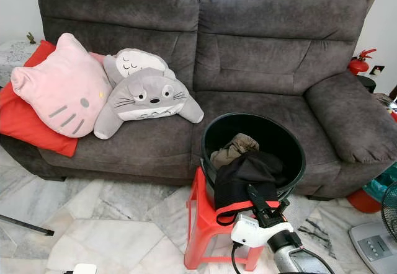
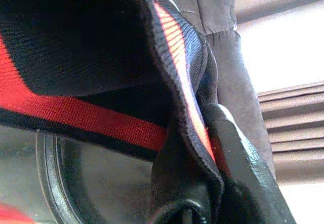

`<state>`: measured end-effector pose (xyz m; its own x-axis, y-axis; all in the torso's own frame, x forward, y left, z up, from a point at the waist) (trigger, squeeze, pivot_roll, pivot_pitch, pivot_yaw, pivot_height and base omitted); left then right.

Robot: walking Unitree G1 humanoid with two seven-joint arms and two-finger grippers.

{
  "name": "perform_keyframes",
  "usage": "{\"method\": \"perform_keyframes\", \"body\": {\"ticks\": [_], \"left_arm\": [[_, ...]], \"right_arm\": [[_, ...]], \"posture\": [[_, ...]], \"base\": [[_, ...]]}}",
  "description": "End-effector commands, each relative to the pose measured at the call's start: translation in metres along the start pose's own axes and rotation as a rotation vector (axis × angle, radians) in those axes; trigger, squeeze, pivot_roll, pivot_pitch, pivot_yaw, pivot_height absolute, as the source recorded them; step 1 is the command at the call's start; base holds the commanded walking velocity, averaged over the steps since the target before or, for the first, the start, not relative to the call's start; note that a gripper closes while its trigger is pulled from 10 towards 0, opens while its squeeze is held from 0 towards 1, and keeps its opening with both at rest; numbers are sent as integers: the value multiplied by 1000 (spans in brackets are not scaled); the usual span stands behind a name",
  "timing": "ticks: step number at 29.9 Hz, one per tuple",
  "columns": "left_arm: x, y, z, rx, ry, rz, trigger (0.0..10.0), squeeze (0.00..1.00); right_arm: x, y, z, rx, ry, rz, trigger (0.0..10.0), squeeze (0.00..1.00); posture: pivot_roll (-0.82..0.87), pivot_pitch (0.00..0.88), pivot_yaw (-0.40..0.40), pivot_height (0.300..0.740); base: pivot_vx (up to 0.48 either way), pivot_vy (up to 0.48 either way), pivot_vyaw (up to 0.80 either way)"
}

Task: Hang hanger

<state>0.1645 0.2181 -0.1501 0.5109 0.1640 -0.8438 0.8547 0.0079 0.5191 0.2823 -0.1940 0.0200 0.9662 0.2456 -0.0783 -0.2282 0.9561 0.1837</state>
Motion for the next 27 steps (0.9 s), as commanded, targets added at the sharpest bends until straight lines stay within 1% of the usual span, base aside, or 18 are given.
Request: {"method": "perform_keyframes", "body": {"ticks": [1, 7, 9, 11, 14, 15, 17, 19, 20, 22, 23, 25, 26, 27], "left_arm": [[-2, -15, 2, 13, -5, -45, 10000, 0], [-3, -15, 1, 15, 0, -44, 10000, 0], [-3, -15, 0, 16, 1, -44, 10000, 0], [-3, -16, 0, 19, 2, -44, 10000, 0], [-3, -15, -1, 20, 4, -44, 10000, 0], [-3, -15, -2, 20, 4, -44, 10000, 0], [-3, -15, -3, 24, 6, -44, 10000, 0], [-3, -16, -3, 26, 6, -45, 10000, 0], [-3, -16, -3, 27, 7, -45, 10000, 0], [-3, -16, -4, 27, 8, -46, 10000, 0], [-3, -16, -5, 26, 9, -46, 10000, 0], [-3, -16, -5, 25, 11, -46, 10000, 0], [-3, -16, -5, 25, 11, -46, 10000, 0], [-3, -16, -6, 24, 13, -46, 10000, 0]], "right_arm": [[2, -4, 2, 27, -4, -24, 0, 0], [9, -16, 11, 140, -60, -118, 0, 0], [14, -17, 16, 173, -82, -135, 0, 0], [17, -16, 19, 184, -89, -136, 0, 0], [20, -21, 24, 259, -123, -179, 0, 0], [21, -24, 27, 302, -140, -204, 0, 0], [28, -32, 37, 454, -184, -274, 0, 0], [36, -35, 47, 623, -228, -313, 0, 0], [38, -36, 51, 675, -243, -319, 0, 0], [46, -44, 69, 963, -358, -387, 0, 0], [52, -46, 79, 1152, -413, -410, 0, 0], [56, -44, 87, 1211, -431, -400, 0, 0], [56, -44, 87, 1211, -431, -400, 0, 0], [62, -36, 101, 1274, -463, -355, 0, 0]], "posture": [[-116, 0, -52, 740], [-106, 0, -47, 740], [-107, 0, -45, 740], [-106, 0, -42, 740], [-102, 0, -39, 740], [-102, 0, -37, 740], [-102, 0, -34, 740], [-103, 0, -33, 740], [-101, 0, -32, 740], [-100, 0, -30, 740], [-99, 0, -30, 740], [-97, 0, -31, 740], [-97, 0, -31, 740], [-93, 0, -31, 740]], "base": [[0, 0, 0], [0, 0, 0], [0, 0, 0], [0, 0, 0], [0, 0, 0], [0, 0, 0], [0, 0, 0], [0, 0, 0], [0, 0, 0], [0, 0, 0], [0, 0, 0], [0, 0, 0], [0, 0, 0], [0, 0, 0]]}}
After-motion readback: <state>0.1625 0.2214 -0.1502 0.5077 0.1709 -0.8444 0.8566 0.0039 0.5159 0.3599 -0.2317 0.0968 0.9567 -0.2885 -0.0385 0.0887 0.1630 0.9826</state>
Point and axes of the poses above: a point about 5 cm out from each wrist's last joint towards the gripper, its own x axis pointing out of the wrist towards the gripper, its own y axis along the axis of the wrist's last joint, z = x × y, the point moved 6 cm from there along x, pointing out of the wrist towards the gripper, and after that the axes turned 5 degrees about -x, right-handed, at the moved point
